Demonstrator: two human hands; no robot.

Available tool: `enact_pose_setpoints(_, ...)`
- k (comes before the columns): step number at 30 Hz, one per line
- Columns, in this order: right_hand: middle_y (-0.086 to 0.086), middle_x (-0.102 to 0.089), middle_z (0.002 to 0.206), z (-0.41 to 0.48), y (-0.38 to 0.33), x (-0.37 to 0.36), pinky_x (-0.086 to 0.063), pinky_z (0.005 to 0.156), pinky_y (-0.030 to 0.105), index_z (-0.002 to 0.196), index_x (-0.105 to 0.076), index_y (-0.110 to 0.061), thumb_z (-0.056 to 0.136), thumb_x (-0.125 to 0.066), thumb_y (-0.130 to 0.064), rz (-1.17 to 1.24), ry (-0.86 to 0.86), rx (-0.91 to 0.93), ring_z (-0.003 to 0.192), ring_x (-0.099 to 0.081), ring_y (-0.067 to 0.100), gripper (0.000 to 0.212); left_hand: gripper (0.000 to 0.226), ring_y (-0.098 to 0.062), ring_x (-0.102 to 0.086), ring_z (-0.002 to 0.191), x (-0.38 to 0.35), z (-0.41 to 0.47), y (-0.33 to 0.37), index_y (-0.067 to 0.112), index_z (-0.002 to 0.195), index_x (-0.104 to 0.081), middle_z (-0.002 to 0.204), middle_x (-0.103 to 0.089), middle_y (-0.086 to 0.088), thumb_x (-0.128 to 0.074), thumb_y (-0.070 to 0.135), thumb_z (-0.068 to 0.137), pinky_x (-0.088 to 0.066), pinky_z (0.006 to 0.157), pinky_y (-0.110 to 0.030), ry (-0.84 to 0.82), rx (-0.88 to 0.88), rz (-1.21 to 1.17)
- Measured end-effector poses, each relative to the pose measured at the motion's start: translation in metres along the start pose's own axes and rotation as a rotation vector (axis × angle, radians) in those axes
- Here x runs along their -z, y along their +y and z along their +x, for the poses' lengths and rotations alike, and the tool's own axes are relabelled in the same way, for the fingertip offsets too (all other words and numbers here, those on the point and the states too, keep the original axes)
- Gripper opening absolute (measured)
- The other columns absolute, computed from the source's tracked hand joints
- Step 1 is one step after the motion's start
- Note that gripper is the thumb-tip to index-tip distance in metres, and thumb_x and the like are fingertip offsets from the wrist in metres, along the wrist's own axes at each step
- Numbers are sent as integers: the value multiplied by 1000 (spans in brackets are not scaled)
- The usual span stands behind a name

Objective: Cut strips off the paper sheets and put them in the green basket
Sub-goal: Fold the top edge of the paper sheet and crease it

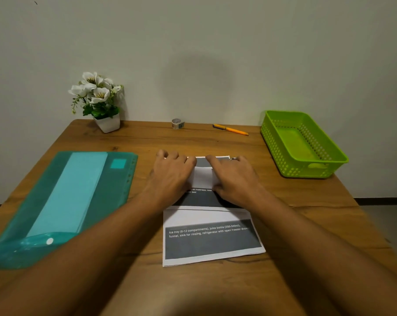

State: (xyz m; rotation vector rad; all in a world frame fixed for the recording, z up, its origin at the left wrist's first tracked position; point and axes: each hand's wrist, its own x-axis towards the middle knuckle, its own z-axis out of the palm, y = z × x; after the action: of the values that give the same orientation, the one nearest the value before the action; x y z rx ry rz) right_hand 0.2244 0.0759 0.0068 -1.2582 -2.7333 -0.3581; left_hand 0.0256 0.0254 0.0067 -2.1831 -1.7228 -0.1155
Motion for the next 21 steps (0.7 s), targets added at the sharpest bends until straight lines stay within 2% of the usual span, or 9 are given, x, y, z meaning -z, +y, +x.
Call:
enact_pose_setpoints(6,5,-71,118,-26,26,5,-41,86,42,145,-41,-23,88,-68,-38,3,-42,-77,105,-66,33,65,52,-29,-62,95,1,-16,-20,22,117,-58,101,-72,-2,-80,42,75,-37,85,-44,-11,60,-3)
enact_pose_setpoints(10,4,-70,122,-30,29,7,-41,86,41,135,-54,-23,93,-65,-33,16,-59,-89,106,-65,32,45,42,-29,-63,95,3,-21,-25,22,113,-63,99,-72,-4,-82,36,78,-40,86,-45,5,77,-22)
enact_pose_setpoints(14,4,-70,111,-20,31,7,-44,82,41,121,-65,-22,94,-61,-25,6,5,-112,97,-65,32,28,21,-28,-64,95,7,-19,-26,23,106,-70,99,-72,-4,-73,35,89,-40,84,-43,62,68,-40)
enact_pose_setpoints(17,8,-69,105,-19,30,1,-46,78,40,116,-69,-19,95,-62,-21,2,20,-111,91,-64,32,23,23,-26,-65,101,4,-19,-23,25,114,-70,107,-72,-1,-67,33,94,-43,85,-42,33,85,-87)
enact_pose_setpoints(21,7,-68,111,-31,29,-16,-49,80,40,119,-69,-19,96,-59,-25,66,-6,-94,93,-64,31,26,26,-21,-65,105,-8,-28,-15,27,118,-71,116,-73,4,-60,36,96,-42,86,-39,-3,62,-153)
